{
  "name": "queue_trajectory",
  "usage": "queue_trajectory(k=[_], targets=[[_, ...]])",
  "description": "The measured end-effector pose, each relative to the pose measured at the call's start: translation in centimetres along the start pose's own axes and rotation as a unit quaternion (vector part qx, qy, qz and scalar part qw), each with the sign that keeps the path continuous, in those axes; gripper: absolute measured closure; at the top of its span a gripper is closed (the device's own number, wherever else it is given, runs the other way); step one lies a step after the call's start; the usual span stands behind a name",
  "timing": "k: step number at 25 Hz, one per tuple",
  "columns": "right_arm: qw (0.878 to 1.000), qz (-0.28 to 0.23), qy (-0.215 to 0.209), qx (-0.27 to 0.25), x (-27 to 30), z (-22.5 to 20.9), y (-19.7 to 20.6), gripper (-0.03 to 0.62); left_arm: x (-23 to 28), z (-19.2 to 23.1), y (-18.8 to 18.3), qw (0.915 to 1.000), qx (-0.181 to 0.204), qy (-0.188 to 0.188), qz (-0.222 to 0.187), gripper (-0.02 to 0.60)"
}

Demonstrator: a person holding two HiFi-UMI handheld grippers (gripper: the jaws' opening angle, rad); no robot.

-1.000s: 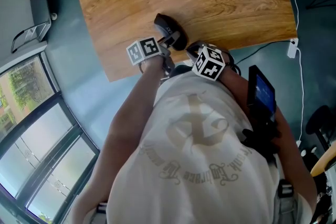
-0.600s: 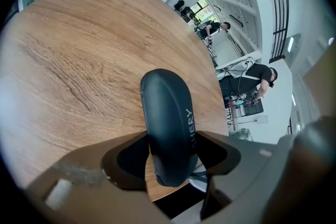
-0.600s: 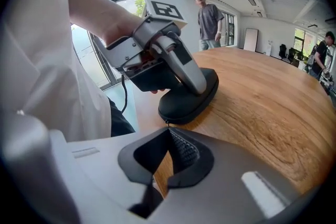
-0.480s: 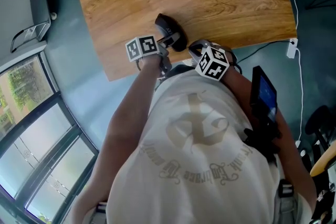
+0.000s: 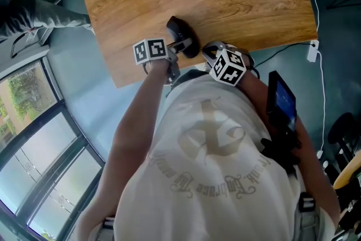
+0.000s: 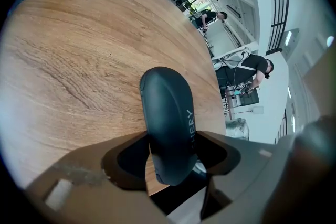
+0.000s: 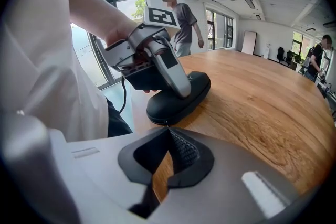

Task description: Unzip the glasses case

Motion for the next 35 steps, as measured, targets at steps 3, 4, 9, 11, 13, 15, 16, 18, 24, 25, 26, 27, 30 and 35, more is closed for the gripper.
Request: queue_trajectory(k=[3,4,9,11,13,15,16,18,24,25,26,27,30,35], targets=[[1.000,0.000,0.003,-0.001,0.0,-0.2,0.0,0.591,0.0,-0.1,0.2,0.9998,0.014,-0.002,0.012,0.291],[1.000,0.000,0.002,-0.003,0.0,-0.3,-0.1,0.591,0.0,-0.1,0.3,0.9997,0.018,-0.002,0.014,0.291],[1.000,0.000,0.003,-0.003,-0.1,-0.5,0.0,0.591,0.1,-0.2,1.2,0.9979,0.050,-0.003,0.042,0.293],[1.000,0.000,0.004,-0.004,-0.1,-0.5,0.0,0.591,0.1,-0.3,1.6,0.9967,0.061,-0.004,0.052,0.293],[1.000,-0.002,0.006,-0.003,-0.1,-0.5,0.0,0.591,0.0,-0.4,1.8,0.9951,0.077,-0.005,0.062,0.293],[1.000,-0.004,0.007,-0.001,-0.2,-0.6,0.0,0.591,0.0,-0.5,2.0,0.9930,0.093,-0.005,0.072,0.293],[1.000,-0.004,0.007,-0.002,-0.2,-0.6,-0.1,0.591,0.0,-0.5,2.0,0.9922,0.099,-0.005,0.075,0.293],[1.000,-0.006,0.008,-0.003,-0.2,-0.6,-0.2,0.591,-0.2,-0.6,2.1,0.9904,0.109,-0.005,0.084,0.293],[1.000,-0.010,0.010,-0.003,-0.2,-0.7,-0.7,0.591,-0.5,-0.7,2.5,0.9800,0.153,-0.009,0.127,0.294],[1.000,-0.011,0.011,-0.001,-0.2,-0.8,-0.7,0.591,-0.5,-0.7,2.6,0.9777,0.161,-0.010,0.135,0.295],[1.000,-0.011,0.013,0.000,-0.3,-0.9,-0.7,0.591,-0.5,-0.7,2.8,0.9753,0.169,-0.010,0.142,0.295],[1.000,-0.012,0.014,0.001,-0.3,-1.0,-0.6,0.591,-0.4,-0.8,2.9,0.9731,0.176,-0.010,0.148,0.295],[1.000,-0.013,0.017,0.001,-0.4,-1.3,-0.6,0.591,-0.5,-0.7,3.5,0.9659,0.199,-0.012,0.166,0.295],[1.000,-0.012,0.023,0.004,-0.5,-1.7,-0.4,0.591,-0.6,-0.4,4.9,0.9449,0.252,-0.027,0.207,0.295]])
Point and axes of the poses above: the fingertips, and each gripper's own axes: x forward along the fingers, z to its left, y out of its underside, the point moved 1 cm from there along -x, backward along the fingers, and after that the axes turned 4 degrees about -y, right-handed, at the moved point
